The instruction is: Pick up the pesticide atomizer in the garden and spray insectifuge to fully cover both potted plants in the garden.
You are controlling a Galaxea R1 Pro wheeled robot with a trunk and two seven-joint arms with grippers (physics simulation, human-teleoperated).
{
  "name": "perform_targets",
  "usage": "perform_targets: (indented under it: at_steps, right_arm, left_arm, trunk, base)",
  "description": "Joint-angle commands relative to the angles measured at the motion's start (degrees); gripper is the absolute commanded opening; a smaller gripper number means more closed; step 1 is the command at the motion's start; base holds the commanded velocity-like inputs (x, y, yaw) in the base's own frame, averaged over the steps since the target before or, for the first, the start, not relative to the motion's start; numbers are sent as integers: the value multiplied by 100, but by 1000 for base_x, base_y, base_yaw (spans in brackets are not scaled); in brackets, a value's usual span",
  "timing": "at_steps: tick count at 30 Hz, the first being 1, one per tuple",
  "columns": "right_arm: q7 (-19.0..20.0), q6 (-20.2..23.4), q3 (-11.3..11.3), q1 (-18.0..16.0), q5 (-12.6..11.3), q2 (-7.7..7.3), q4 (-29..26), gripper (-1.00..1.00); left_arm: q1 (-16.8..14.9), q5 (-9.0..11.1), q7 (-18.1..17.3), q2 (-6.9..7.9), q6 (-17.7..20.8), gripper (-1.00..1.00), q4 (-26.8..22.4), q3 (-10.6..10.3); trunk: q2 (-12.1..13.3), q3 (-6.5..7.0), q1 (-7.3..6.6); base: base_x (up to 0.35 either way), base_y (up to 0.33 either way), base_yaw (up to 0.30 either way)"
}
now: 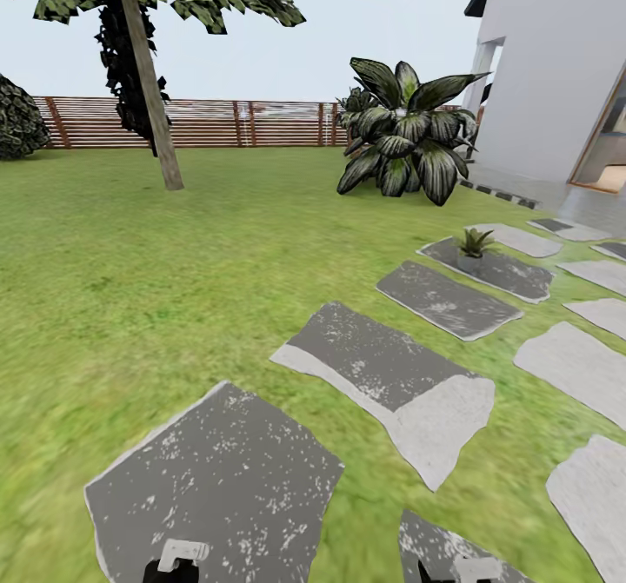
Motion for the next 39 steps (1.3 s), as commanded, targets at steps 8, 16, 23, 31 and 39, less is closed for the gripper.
perform_targets:
  at_steps: [8,16,23,31,39]
  right_arm:
    - [53,-16,10,-3,-60,-1,2,100]
    - [54,-16,10,-3,-60,-1,4,100]
    - [52,-16,10,-3,-60,-1,4,100]
    - [53,-16,10,-3,-60,-1,4,100]
    - [53,-16,10,-3,-60,-1,5,100]
  left_arm:
    - [-6,-60,-15,0,-20,-100,4,48]
    - [-6,-60,-14,0,-20,-100,4,48]
    - [-4,-60,-15,0,-20,-100,4,48]
    - [-4,-60,-15,0,-20,-100,4,48]
    - [-6,-60,-15,-8,-20,-100,4,48]
  trunk:
    - [-2,-5,2]
    - [-2,-5,2]
    - [-2,-5,2]
    - [-2,-5,2]
    - [-2,-5,2]
  base:
    - [338,0,0]
    - [338,0,0]
    - [338,0,0]
    - [338,0,0]
    - [338,0,0]
